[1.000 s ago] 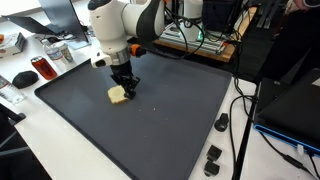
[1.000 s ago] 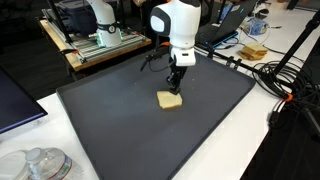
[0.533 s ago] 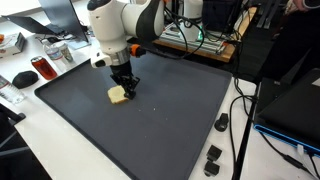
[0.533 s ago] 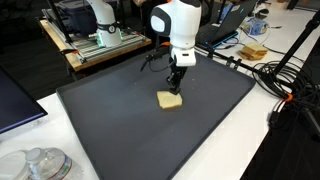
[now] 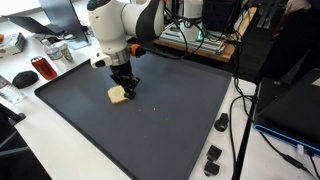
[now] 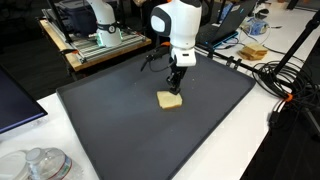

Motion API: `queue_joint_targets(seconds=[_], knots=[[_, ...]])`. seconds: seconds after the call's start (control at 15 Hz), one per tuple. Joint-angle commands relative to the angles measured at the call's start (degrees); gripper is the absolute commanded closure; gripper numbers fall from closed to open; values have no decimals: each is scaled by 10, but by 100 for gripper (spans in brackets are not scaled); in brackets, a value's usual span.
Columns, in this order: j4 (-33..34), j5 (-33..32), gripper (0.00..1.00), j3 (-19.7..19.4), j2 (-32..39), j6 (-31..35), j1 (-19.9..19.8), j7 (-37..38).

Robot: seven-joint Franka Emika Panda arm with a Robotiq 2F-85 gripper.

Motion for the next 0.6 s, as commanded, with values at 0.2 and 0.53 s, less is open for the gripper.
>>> queue_joint_targets(seconds=[0.2,0.53], knots=[[-21,-7,95,-3,-3,22,6,8],[-43,-42,95,-26,-31,26,40,52]])
